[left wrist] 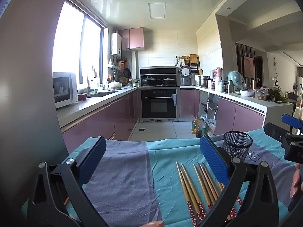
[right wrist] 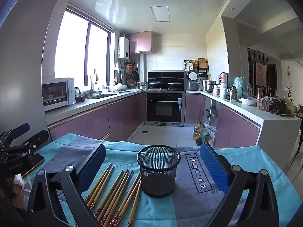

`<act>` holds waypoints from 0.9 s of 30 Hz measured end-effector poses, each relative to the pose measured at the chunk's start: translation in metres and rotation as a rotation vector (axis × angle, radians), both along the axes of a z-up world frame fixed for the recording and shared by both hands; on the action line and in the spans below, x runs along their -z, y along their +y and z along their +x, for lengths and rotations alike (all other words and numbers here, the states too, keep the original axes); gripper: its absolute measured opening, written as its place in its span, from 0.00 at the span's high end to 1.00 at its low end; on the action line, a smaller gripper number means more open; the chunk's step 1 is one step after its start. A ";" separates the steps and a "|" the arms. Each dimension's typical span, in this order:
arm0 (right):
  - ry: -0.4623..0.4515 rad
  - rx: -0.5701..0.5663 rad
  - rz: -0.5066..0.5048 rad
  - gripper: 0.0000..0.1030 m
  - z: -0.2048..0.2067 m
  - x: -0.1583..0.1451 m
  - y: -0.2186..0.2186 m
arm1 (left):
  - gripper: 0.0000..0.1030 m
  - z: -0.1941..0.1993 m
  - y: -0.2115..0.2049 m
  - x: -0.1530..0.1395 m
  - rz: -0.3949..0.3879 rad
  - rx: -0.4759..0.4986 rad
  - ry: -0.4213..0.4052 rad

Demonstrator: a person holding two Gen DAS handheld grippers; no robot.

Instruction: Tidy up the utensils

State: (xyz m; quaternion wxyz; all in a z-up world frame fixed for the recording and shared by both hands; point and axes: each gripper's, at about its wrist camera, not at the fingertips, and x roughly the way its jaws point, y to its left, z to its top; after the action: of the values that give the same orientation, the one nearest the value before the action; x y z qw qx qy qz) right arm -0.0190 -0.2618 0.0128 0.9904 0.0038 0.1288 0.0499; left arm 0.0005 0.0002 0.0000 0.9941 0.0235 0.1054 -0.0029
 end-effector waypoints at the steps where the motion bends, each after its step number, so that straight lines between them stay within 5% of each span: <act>1: 0.001 -0.001 -0.002 0.06 0.000 0.000 0.000 | 0.05 0.000 0.000 0.000 0.001 0.001 -0.003; 27: -0.032 0.009 0.005 0.06 -0.010 -0.002 0.003 | 0.05 -0.004 -0.002 -0.001 -0.009 0.009 -0.036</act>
State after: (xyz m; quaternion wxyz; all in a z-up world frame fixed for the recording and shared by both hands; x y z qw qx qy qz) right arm -0.0287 -0.2593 0.0151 0.9926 0.0060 0.1126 0.0459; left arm -0.0036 -0.0013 0.0011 0.9960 0.0196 0.0874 -0.0076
